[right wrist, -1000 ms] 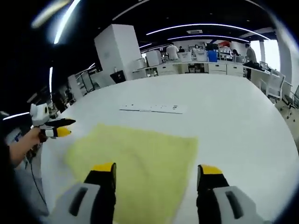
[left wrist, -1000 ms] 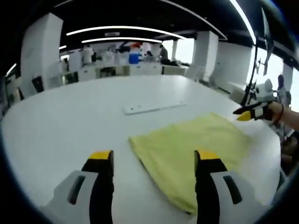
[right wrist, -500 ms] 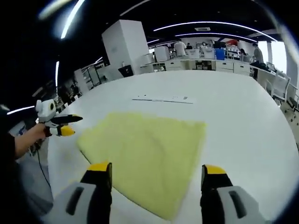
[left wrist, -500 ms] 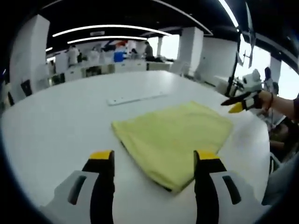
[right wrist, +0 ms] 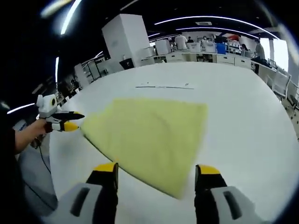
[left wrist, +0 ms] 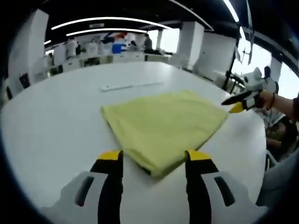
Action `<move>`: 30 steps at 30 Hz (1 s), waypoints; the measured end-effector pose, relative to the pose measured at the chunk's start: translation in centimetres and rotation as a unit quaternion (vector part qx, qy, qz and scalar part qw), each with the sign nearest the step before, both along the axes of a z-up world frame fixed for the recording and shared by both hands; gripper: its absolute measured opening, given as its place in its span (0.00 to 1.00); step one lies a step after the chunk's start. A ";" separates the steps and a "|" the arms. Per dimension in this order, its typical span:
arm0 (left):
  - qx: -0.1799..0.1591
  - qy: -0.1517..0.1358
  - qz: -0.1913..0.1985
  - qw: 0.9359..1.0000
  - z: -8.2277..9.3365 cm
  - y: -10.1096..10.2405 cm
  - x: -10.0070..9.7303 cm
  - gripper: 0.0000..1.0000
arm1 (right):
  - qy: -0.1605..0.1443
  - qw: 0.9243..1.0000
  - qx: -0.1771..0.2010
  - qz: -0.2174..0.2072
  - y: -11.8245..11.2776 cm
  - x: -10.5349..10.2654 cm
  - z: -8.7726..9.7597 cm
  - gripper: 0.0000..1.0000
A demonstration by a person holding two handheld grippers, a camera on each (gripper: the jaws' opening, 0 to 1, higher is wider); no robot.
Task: Fold the garment on the visible template until the final outline fits inside the template.
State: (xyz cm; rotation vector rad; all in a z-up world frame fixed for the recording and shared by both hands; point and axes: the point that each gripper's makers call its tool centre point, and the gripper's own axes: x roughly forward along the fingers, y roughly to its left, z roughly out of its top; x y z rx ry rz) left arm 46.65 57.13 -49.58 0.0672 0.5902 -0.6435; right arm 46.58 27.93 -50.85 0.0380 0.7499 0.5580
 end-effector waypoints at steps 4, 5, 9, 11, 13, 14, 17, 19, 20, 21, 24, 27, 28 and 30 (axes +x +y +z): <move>-0.002 -0.001 0.016 1.000 -0.1 0.5 -0.1 0.38 | 0.002 1.000 0.003 -0.005 -0.1 -0.3 -0.3 0.58; -0.006 0.000 0.024 1.000 -0.1 0.6 -0.1 0.36 | 0.002 1.000 0.002 -0.006 -0.1 -0.4 -0.3 0.58; -0.011 0.005 0.034 0.999 -0.4 0.9 -0.6 0.28 | 0.005 1.000 -0.005 -0.009 -0.4 -1.0 -0.8 0.52; -0.012 0.009 0.037 0.999 -0.7 1.0 -0.8 0.24 | 0.009 1.000 -0.006 -0.012 -0.6 -1.2 -1.0 0.49; -0.018 0.013 0.040 0.999 -0.8 1.1 -1.0 0.20 | 0.009 1.000 -0.006 -0.013 -0.7 -1.4 -1.1 0.45; -0.022 0.015 0.044 0.999 -0.7 1.0 -1.1 0.18 | 0.009 1.000 -0.006 -0.015 -0.7 -1.5 -1.1 0.44; -0.025 0.011 0.053 0.998 -0.7 1.4 -1.1 0.12 | 0.015 1.000 -0.002 -0.022 -1.0 -1.5 -1.4 0.37; -0.027 0.006 0.056 0.998 -0.7 1.5 -1.3 0.08 | 0.016 1.000 0.001 -0.026 -1.3 -1.5 -1.7 0.35; -0.030 0.006 0.059 0.998 -0.7 1.6 -1.2 0.07 | 0.017 0.999 0.002 -0.028 -1.3 -1.5 -1.7 0.34; -0.032 0.007 0.061 0.998 -0.8 1.7 -1.1 0.06 | 0.017 0.999 0.002 -0.030 -1.4 -1.5 -1.8 0.33; -0.041 0.012 0.069 0.997 -0.8 1.8 -1.1 0.01 | 0.020 0.999 0.006 -0.035 -1.3 -1.6 -1.9 0.29; -0.056 0.025 0.076 0.995 -1.0 1.7 -1.2 0.01 | 0.022 0.999 0.012 -0.043 -1.6 -1.5 -2.1 0.27; -0.055 0.028 0.076 0.995 -1.1 1.7 -1.2 0.01 | 0.022 0.999 0.014 -0.045 -1.7 -1.5 -2.1 0.26; -0.054 0.043 0.078 0.995 -1.5 1.7 -1.5 0.04 | 0.022 0.999 0.015 -0.047 -1.8 -1.4 -2.1 0.24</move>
